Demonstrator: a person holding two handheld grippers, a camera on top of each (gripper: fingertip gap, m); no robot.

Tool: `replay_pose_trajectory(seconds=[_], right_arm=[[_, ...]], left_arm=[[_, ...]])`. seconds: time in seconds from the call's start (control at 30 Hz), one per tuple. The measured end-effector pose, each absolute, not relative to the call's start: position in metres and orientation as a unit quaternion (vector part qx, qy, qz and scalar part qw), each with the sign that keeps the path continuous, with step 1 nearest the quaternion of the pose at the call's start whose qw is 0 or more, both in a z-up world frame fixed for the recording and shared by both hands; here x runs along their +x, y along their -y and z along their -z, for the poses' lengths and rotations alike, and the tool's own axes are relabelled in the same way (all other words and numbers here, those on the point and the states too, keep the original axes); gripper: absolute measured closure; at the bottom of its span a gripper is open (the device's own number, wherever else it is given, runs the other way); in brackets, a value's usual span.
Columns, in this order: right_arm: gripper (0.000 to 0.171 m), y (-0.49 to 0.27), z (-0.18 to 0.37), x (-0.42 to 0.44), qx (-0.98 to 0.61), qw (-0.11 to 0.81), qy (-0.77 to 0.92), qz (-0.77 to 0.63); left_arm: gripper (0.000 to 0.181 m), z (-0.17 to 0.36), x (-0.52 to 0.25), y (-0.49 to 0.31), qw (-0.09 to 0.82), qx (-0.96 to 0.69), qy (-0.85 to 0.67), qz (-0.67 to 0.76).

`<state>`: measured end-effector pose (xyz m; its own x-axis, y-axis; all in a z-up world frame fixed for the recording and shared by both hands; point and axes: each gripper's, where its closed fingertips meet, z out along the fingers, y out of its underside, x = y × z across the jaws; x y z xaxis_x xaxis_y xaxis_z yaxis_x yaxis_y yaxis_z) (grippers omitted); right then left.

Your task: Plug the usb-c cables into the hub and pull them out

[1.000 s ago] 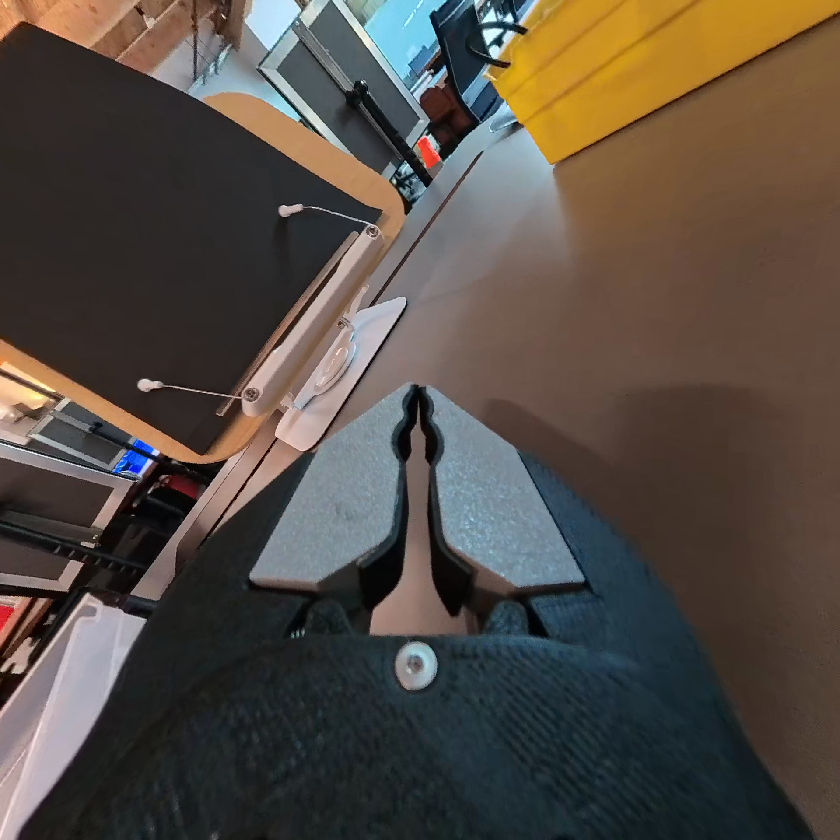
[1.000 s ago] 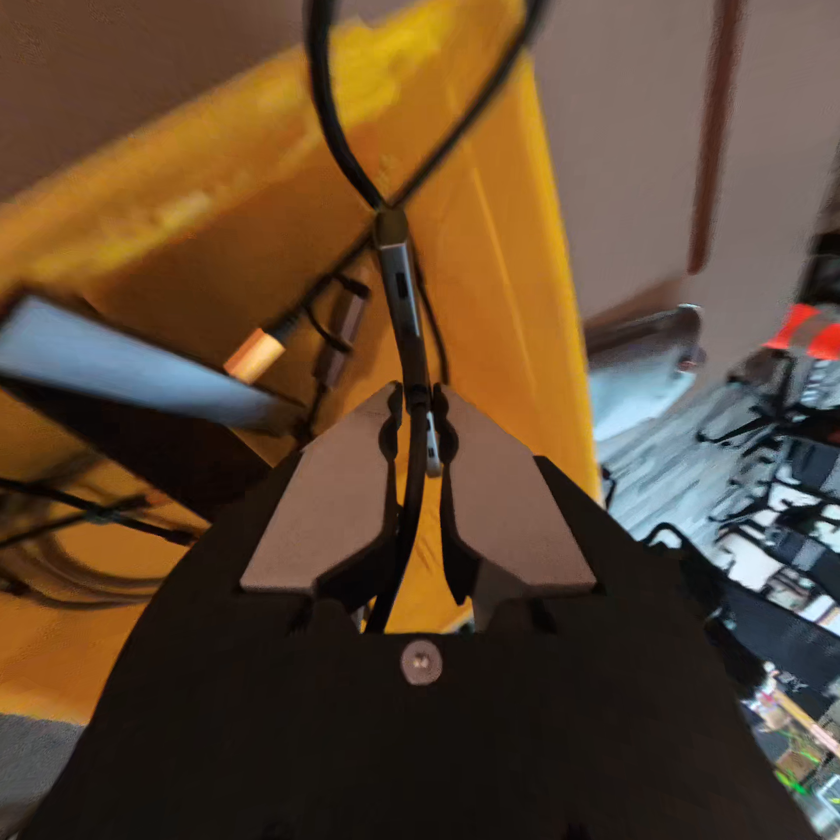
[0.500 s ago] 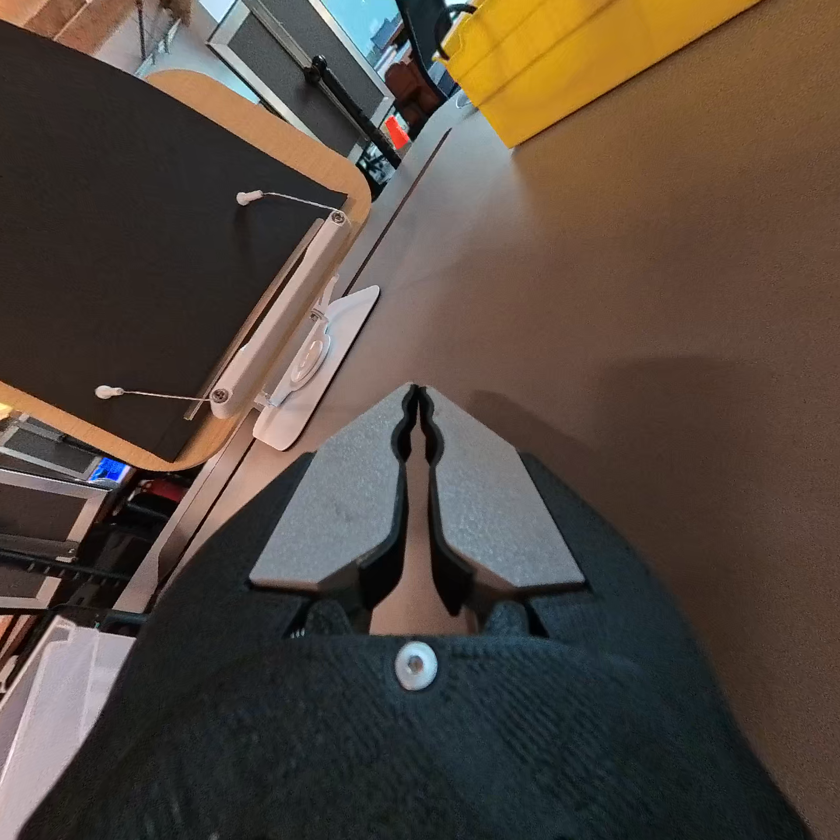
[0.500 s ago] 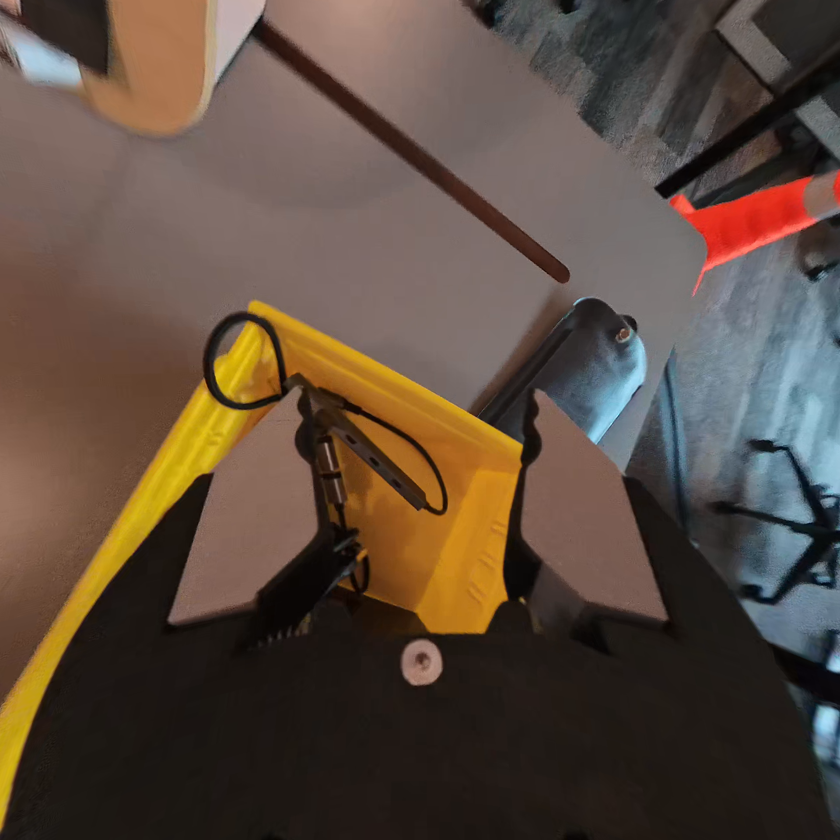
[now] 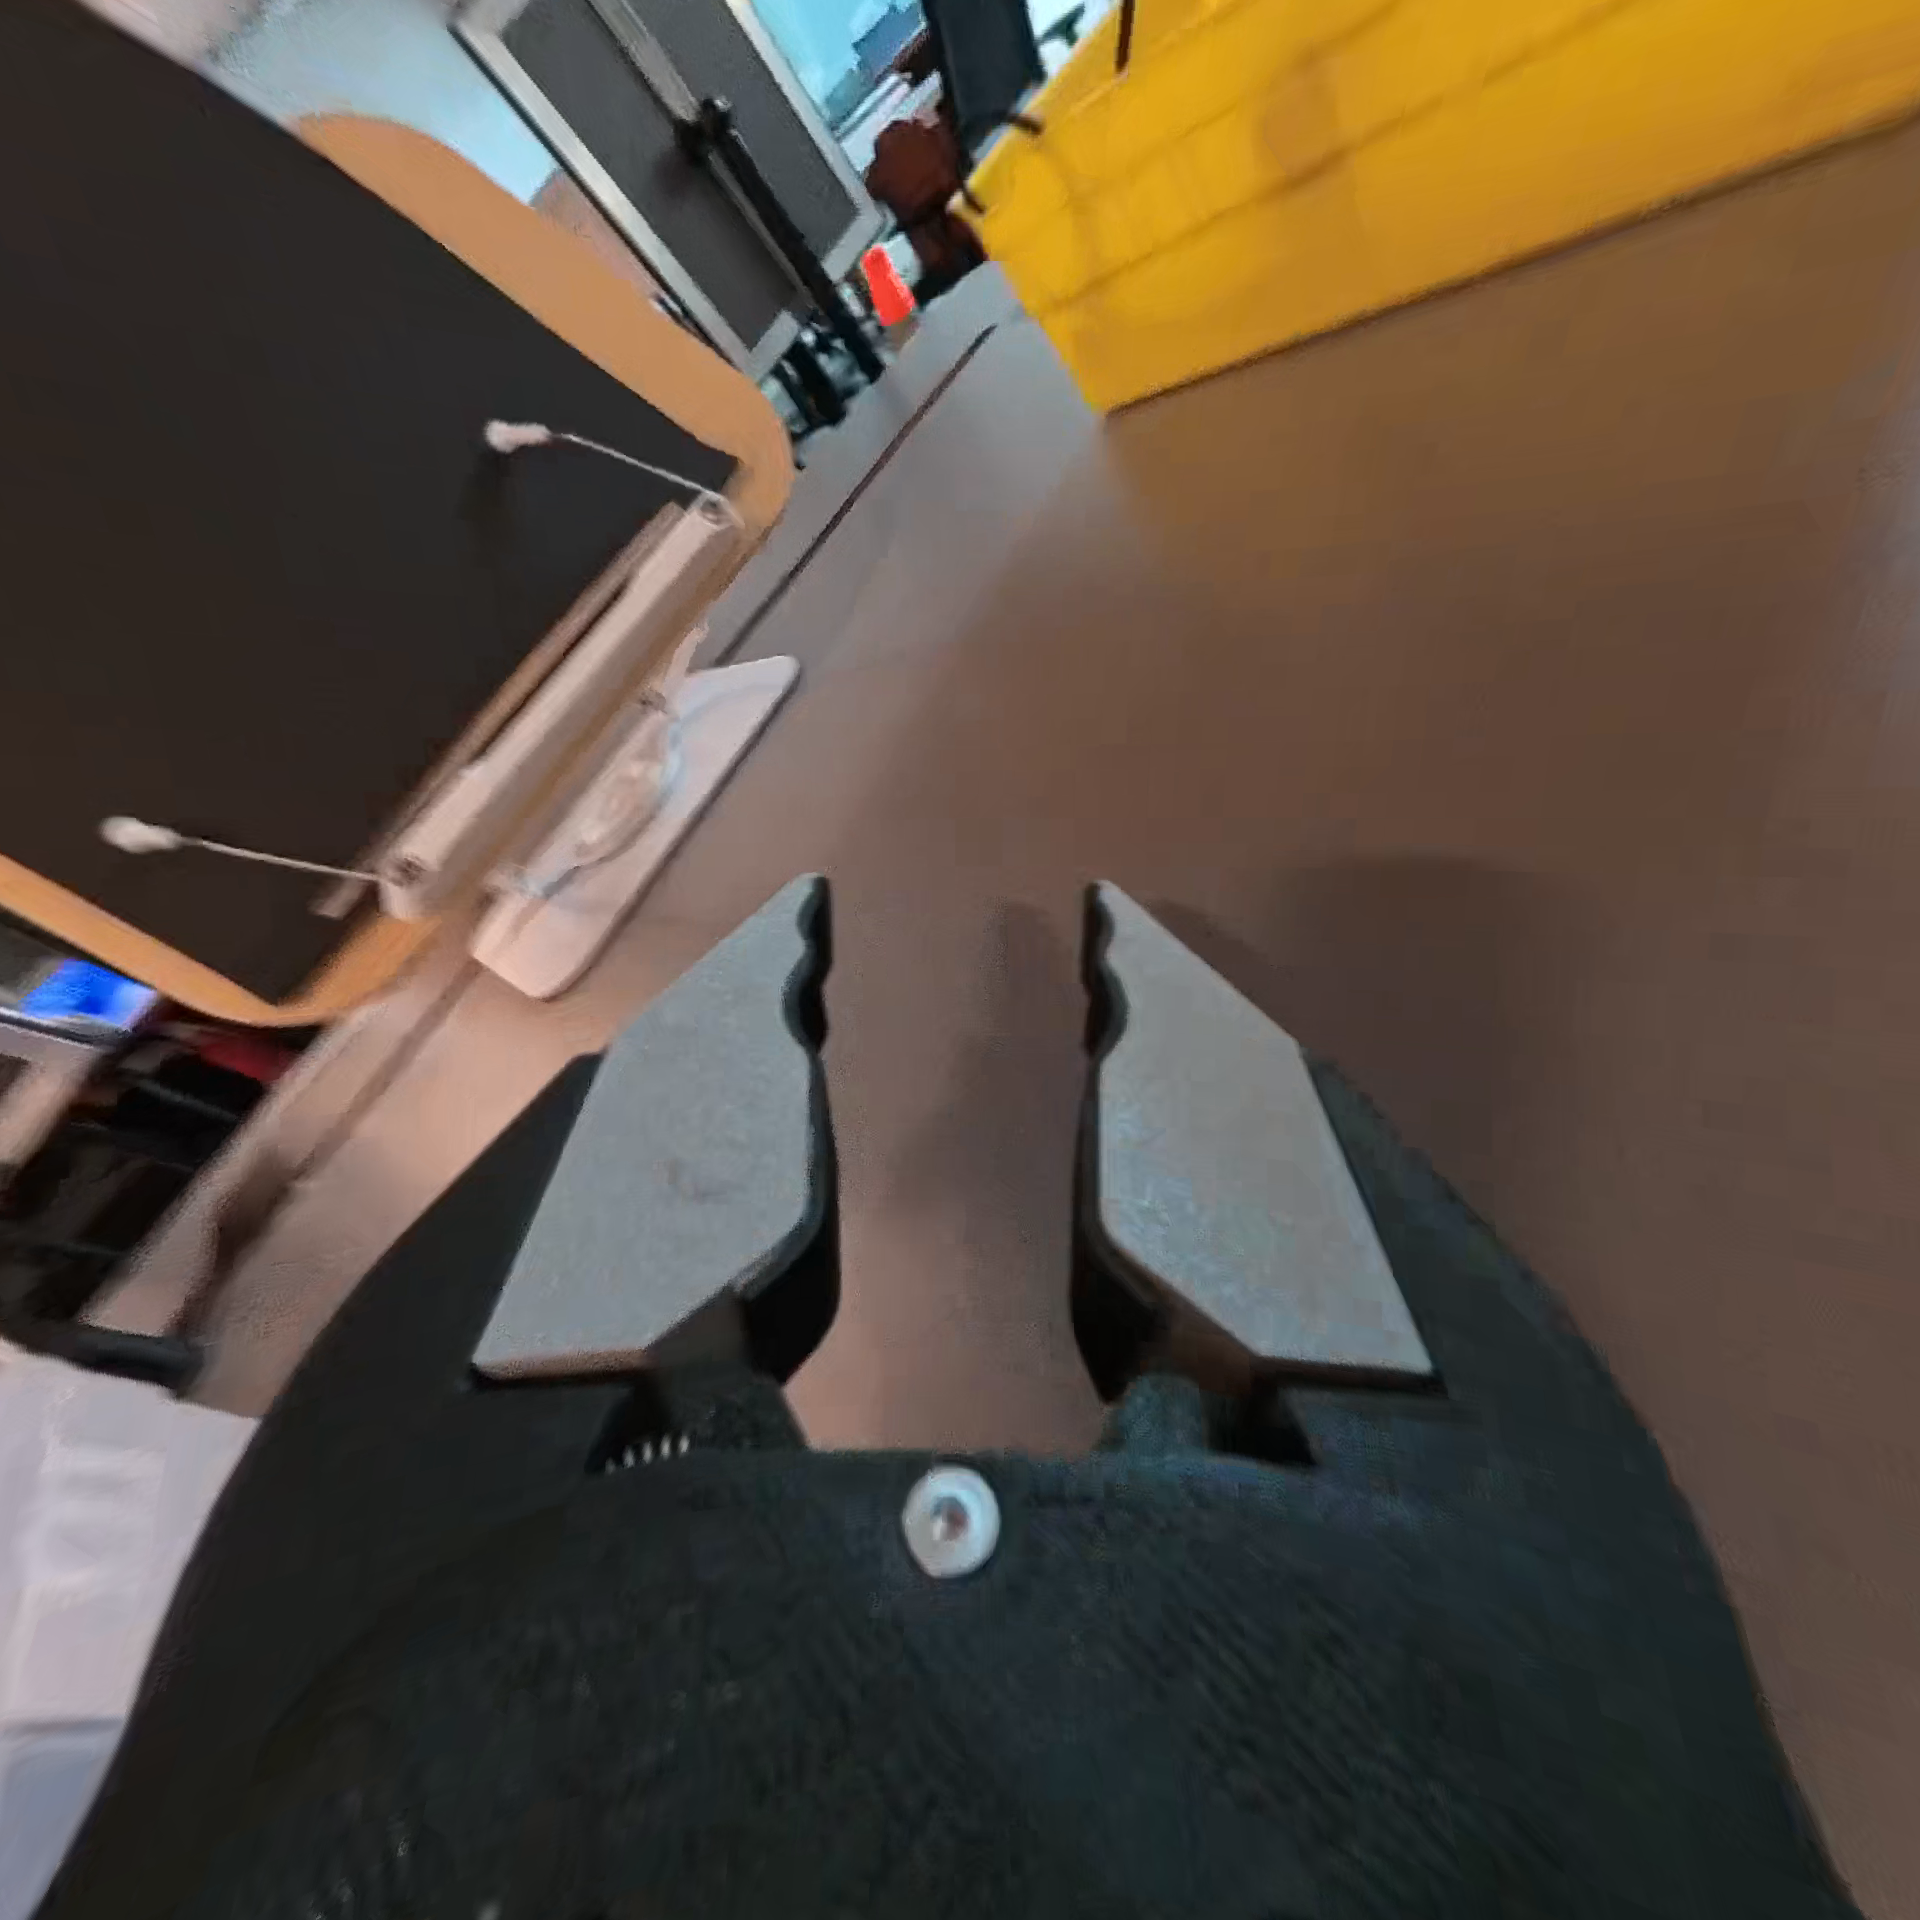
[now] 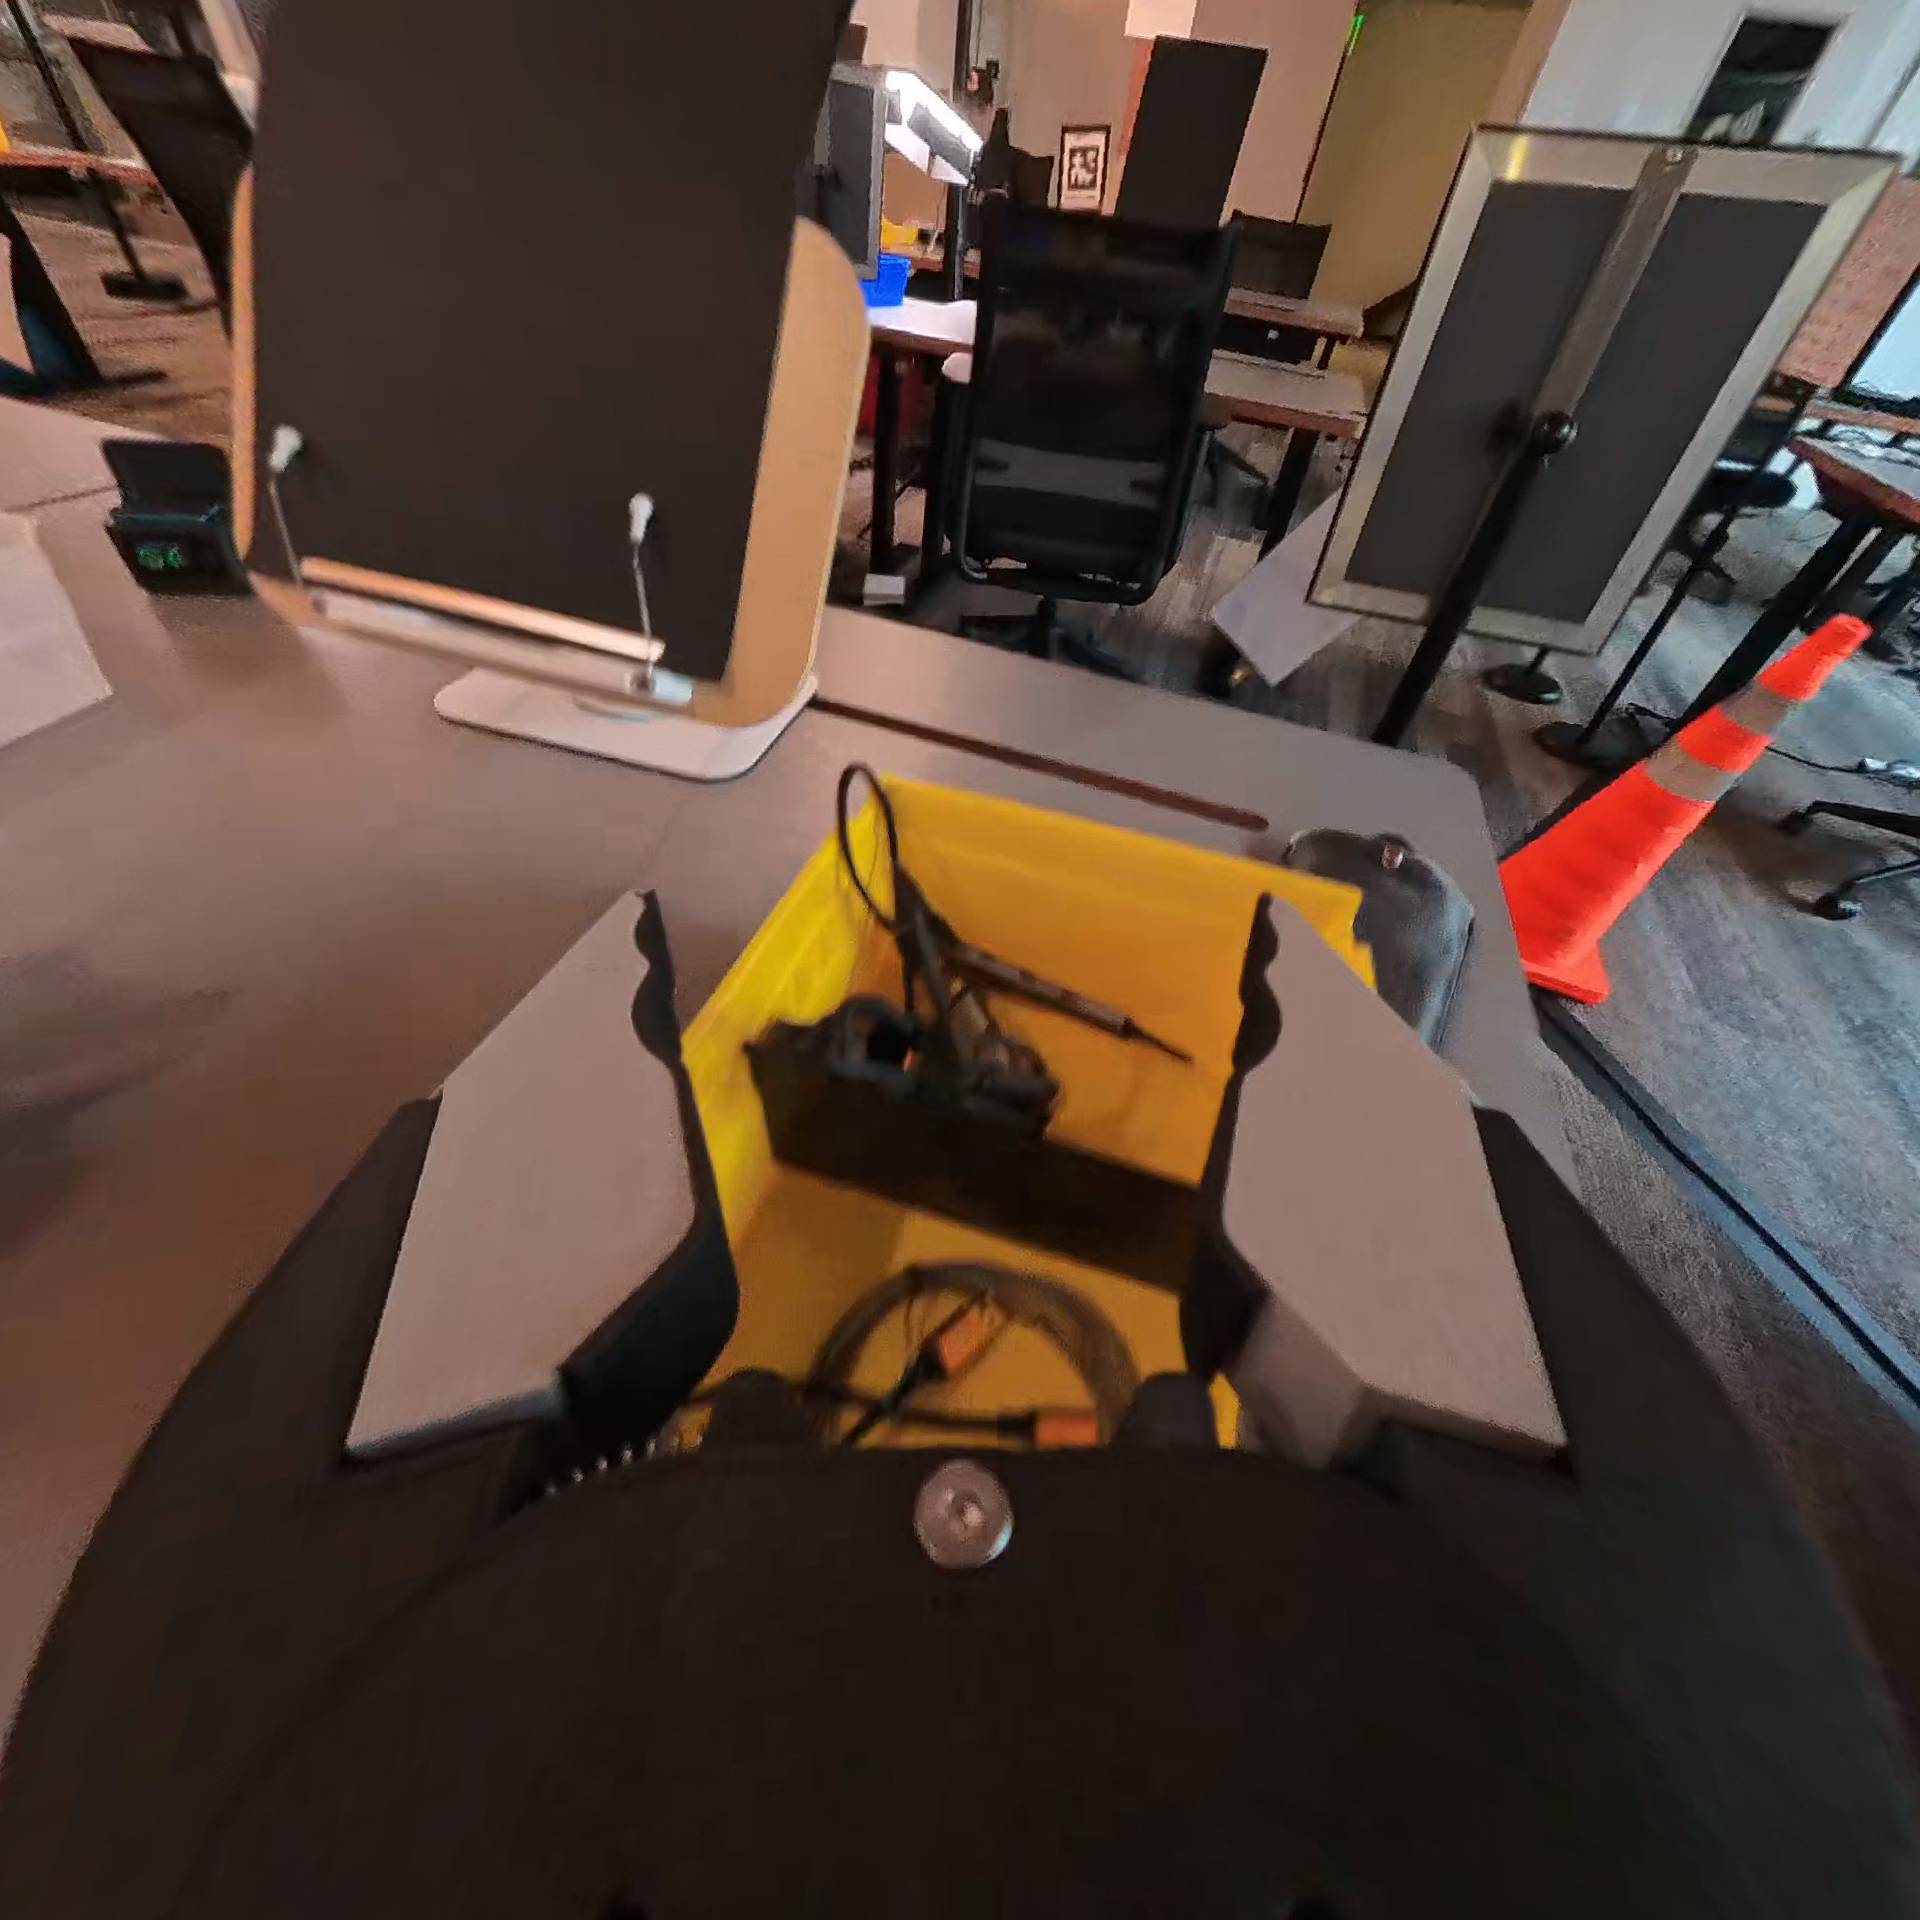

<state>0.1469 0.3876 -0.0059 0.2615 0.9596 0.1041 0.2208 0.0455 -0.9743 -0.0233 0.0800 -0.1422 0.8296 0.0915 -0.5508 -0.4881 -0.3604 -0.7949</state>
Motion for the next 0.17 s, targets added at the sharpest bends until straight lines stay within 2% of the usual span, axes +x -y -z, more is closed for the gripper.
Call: replay_pose_trajectory(seconds=[0.03,0.17], right_arm=[[0.064,-0.377,0.016,0.158,-0.596,0.524,0.497,-0.353],[0.066,-0.333,0.063,0.188,-0.602,0.474,0.524,-0.372]], left_arm=[[0.128,0.14,-0.011,-0.073,0.559,-0.79,-0.11,-0.227],[0.116,0.117,0.006,-0.025,0.582,-0.794,-0.027,-0.175]])
